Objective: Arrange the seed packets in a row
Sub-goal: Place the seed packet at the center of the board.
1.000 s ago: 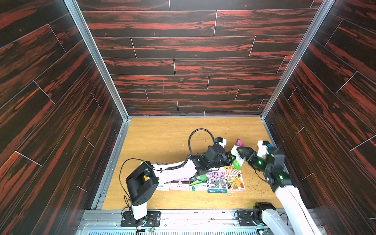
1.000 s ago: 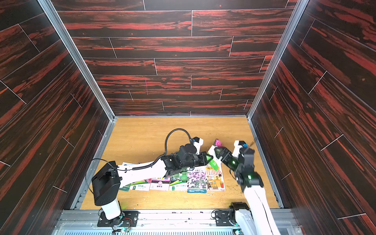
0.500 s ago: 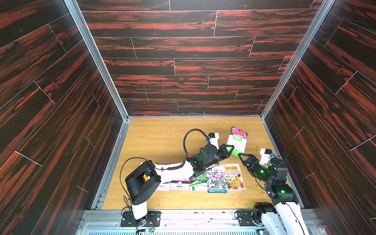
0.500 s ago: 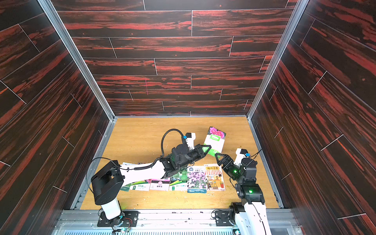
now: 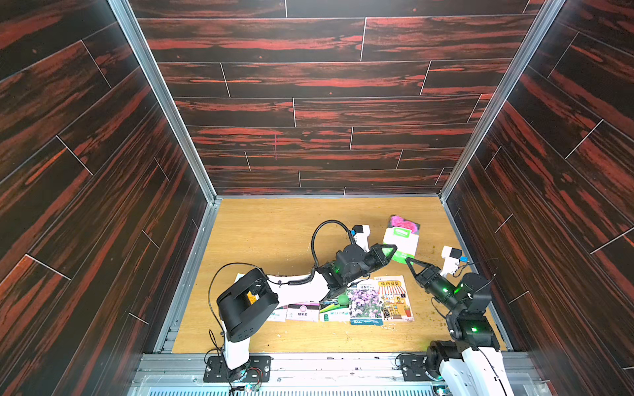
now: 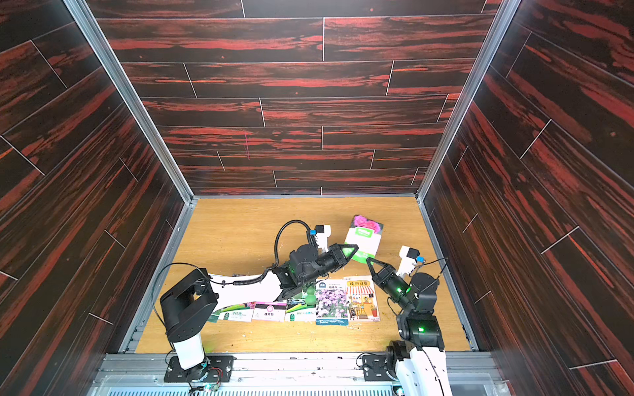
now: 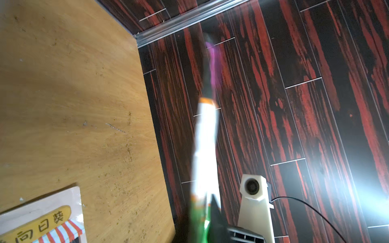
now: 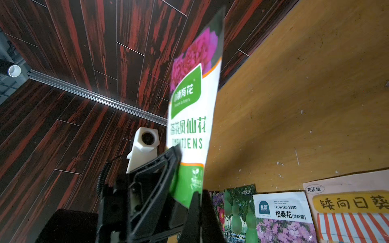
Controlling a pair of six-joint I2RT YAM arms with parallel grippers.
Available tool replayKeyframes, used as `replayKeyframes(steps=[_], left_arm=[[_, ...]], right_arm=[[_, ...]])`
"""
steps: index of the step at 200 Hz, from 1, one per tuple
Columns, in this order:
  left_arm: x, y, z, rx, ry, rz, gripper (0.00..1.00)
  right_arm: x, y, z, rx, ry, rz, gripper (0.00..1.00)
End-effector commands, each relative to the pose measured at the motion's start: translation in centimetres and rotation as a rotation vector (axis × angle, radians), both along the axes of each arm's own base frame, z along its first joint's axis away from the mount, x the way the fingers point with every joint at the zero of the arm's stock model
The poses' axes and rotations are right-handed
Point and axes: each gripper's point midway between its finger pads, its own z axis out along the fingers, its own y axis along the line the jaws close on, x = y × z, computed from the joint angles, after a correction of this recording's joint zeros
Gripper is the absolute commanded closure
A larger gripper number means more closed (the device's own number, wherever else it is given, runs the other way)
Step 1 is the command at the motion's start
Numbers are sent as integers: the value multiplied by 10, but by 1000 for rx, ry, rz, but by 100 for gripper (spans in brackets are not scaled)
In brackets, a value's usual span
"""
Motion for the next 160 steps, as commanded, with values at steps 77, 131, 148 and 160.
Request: replayKeyframes(steps=[77, 131, 148, 160], left_arm=[[18, 20, 35, 16, -272, -362, 39], [18, -7, 31, -113, -217, -551, 49], [23, -4, 16, -87, -194, -524, 48], [28, 3, 3, -47, -185, -485, 44]], right_arm=[[-32, 1, 4, -100, 6, 38, 100], [-35, 0, 16, -116, -12, 32, 100], [-37, -3, 23, -134, -27, 18, 100], [-39, -4, 27, -143, -35, 12, 100]])
